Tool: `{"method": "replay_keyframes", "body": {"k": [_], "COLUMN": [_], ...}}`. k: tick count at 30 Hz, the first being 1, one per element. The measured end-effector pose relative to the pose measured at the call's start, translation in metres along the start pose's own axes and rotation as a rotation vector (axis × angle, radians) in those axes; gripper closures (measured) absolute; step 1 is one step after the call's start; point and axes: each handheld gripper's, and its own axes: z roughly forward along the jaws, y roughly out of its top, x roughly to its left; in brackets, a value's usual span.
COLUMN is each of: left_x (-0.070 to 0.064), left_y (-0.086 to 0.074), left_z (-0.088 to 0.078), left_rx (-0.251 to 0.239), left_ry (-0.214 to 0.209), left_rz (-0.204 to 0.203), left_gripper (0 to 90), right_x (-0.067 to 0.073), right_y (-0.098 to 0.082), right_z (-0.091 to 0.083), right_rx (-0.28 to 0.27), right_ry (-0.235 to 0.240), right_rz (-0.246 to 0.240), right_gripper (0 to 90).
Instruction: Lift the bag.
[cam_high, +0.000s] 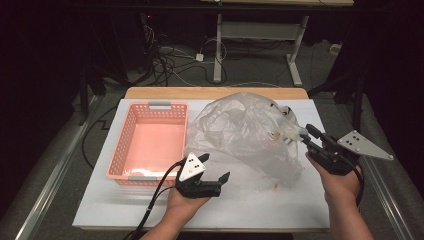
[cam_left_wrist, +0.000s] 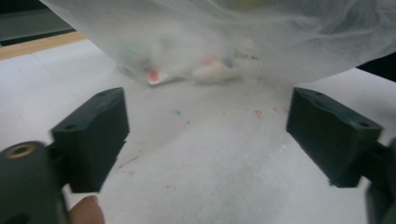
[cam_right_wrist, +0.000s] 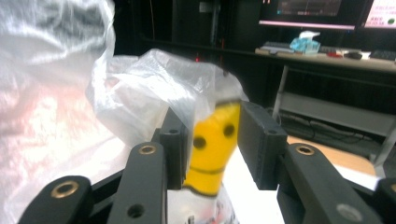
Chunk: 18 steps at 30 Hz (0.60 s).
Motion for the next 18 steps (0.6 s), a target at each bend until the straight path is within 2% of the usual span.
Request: {"method": "replay_keyframes", "body": {"k": [3, 7, 12, 18], "left_x": [-0.003, -0.006, -0.011, -0.016], "left_y": [-0.005, -0.012, -0.021, -0.032], "left_z": [0.000, 0.000, -0.001, -0.012], "left_rx": [0.018, 0.054, 0.071, 0.039], "left_ry": [-0.010, 0.010, -0.012, -0.021], "left_rz": [0.013, 0.022, 0.043, 0.075], "left_gripper": [5.9, 0.0, 0.0, 0.0], "right_x": [0.000, -0.001, -0.001, 0.003], "right_y": [-0.010, -0.022, -0.037, -0.054], "right_z": [-0.002, -0.005, -0.007, -0.007], "right_rx": [0.025, 0.052, 0.101, 0.153], "right_ry": [-0.001, -0.002, 0.002, 0.012], "right_rz": [0.005, 0.016, 0.030, 0.024], "right_gripper": [63.8, 62.9, 59.6, 52.0]}}
